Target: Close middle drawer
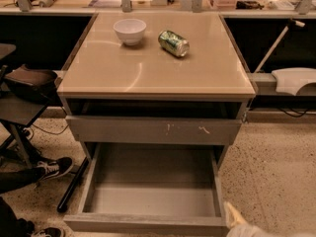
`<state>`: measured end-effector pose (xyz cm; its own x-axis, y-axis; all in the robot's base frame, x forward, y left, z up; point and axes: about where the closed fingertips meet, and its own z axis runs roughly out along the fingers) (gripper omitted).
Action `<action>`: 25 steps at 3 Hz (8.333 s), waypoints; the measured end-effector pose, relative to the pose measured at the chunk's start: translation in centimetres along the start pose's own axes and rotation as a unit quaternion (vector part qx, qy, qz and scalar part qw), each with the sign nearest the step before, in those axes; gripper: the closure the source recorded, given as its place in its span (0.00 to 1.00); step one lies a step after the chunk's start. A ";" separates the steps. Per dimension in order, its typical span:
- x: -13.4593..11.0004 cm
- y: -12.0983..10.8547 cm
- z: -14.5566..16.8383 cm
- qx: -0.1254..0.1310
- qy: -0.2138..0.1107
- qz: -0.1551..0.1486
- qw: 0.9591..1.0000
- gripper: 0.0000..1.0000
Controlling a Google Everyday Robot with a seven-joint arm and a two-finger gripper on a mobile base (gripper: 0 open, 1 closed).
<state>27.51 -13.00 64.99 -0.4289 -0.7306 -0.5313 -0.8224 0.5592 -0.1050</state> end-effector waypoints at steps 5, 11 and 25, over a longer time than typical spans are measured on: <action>12.1 10.3 17.2 -0.080 -0.033 0.047 0.995 0.00; 0.1 4.1 27.7 -0.112 -0.087 0.040 0.989 0.00; -6.2 -11.3 32.6 -0.050 -0.152 0.206 0.965 0.00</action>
Offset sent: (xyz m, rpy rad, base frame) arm -0.0367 0.0013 -0.0645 0.0698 0.0086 -0.0385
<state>51.64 -2.00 42.01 -0.6099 -0.2969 -0.7347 -0.6445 0.7253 0.2419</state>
